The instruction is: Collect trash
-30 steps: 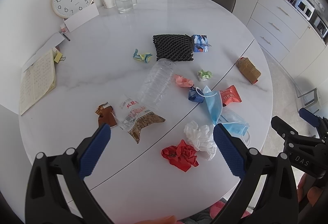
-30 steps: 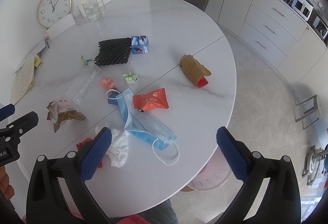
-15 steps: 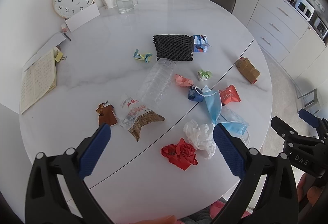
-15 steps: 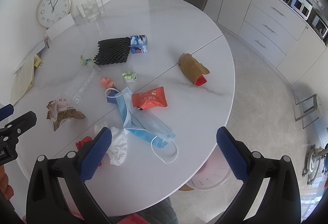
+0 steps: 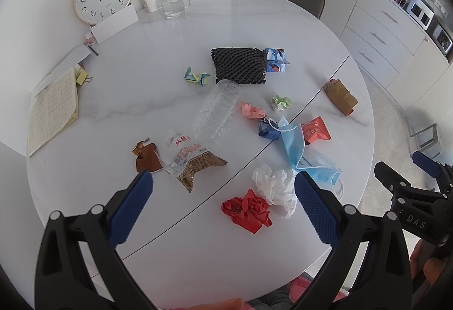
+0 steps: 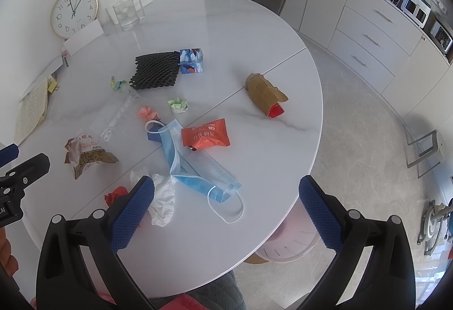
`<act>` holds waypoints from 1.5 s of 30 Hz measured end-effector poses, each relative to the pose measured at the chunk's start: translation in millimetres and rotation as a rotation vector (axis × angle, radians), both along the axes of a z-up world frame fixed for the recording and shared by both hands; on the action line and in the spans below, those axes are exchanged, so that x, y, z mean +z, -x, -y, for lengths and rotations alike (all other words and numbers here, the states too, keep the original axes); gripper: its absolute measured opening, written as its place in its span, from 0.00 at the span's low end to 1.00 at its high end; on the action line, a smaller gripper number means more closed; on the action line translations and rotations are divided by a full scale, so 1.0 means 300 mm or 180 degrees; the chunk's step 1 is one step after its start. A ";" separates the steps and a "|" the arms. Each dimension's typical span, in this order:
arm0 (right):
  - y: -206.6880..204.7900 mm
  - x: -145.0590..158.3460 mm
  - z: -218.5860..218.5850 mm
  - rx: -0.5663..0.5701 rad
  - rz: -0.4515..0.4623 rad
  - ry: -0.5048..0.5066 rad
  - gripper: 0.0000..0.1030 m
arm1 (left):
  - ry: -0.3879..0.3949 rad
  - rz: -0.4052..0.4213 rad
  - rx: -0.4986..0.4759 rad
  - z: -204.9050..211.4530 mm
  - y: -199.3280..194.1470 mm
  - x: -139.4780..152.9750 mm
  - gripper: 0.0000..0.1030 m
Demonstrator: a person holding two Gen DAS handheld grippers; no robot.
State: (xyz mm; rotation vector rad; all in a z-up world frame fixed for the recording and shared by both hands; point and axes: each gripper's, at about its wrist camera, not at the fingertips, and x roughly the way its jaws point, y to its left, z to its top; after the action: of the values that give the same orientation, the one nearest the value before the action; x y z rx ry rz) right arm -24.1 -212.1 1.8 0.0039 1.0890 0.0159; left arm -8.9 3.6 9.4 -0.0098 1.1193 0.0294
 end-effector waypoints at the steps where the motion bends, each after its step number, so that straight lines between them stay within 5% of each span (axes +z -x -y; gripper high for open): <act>1: -0.002 -0.001 -0.003 -0.0001 0.0000 -0.0005 0.98 | 0.0006 0.0001 0.0001 -0.002 -0.001 0.001 0.93; 45: -0.023 -0.037 -0.051 0.0138 0.0016 0.0045 0.98 | 0.0110 0.0103 -0.0193 -0.045 -0.016 -0.065 0.93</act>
State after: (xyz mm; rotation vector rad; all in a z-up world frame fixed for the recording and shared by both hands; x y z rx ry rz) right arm -17.2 -196.8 -9.4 -0.0323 1.0841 0.0472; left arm -4.2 17.2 -10.0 -0.0070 1.0872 -0.0441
